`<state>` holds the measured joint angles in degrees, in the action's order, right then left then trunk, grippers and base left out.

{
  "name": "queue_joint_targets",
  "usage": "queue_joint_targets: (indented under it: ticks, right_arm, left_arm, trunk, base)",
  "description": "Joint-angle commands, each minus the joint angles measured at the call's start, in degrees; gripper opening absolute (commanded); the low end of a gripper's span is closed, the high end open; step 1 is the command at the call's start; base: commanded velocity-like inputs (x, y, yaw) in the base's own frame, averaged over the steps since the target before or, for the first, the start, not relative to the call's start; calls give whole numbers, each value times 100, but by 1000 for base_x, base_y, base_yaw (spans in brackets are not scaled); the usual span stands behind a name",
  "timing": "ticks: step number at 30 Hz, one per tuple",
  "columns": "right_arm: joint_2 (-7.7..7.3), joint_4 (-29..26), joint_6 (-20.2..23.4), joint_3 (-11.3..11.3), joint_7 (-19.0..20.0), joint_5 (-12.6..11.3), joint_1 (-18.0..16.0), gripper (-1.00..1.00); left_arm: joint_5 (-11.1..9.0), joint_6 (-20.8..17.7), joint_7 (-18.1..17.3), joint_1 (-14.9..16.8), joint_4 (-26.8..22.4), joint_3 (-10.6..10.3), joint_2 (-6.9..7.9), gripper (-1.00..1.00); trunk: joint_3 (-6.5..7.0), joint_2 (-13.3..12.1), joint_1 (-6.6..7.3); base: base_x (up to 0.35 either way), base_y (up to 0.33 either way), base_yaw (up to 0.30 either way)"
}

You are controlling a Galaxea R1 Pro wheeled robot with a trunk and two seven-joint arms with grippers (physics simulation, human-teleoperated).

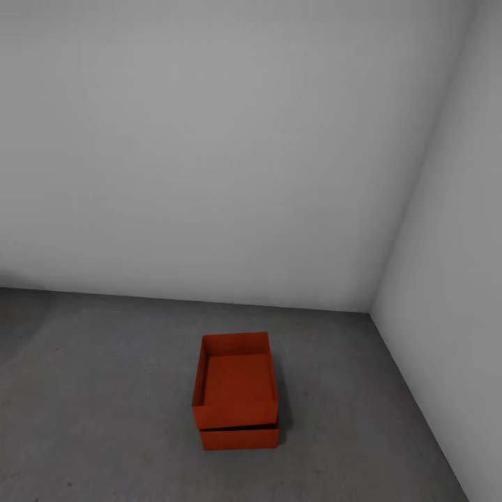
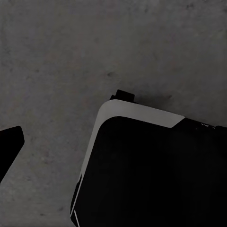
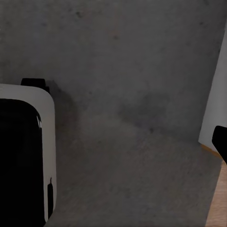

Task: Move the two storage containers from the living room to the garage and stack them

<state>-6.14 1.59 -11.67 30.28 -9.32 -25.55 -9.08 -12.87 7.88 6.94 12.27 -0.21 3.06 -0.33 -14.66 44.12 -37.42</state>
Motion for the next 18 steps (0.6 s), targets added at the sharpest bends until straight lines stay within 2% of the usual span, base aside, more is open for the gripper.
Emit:
queue_joint_targets:
  ticks: [1,10,18]
  right_arm:
    - [3,16,-29,48,0,-47,-7,100]
    - [22,16,-28,55,0,-41,-7,100]
    - [204,16,-20,54,-3,-45,-7,100]
  left_arm:
    - [-5,20,9,4,4,27,-2,100]
    - [-5,20,9,5,4,27,-2,100]
    - [-5,20,16,4,4,23,5,100]
  trunk:
    - [-7,6,-1]
    - [-7,6,-1]
    - [-7,6,-1]
  base:
    - [0,0,0]
    - [0,0,0]
    - [0,0,0]
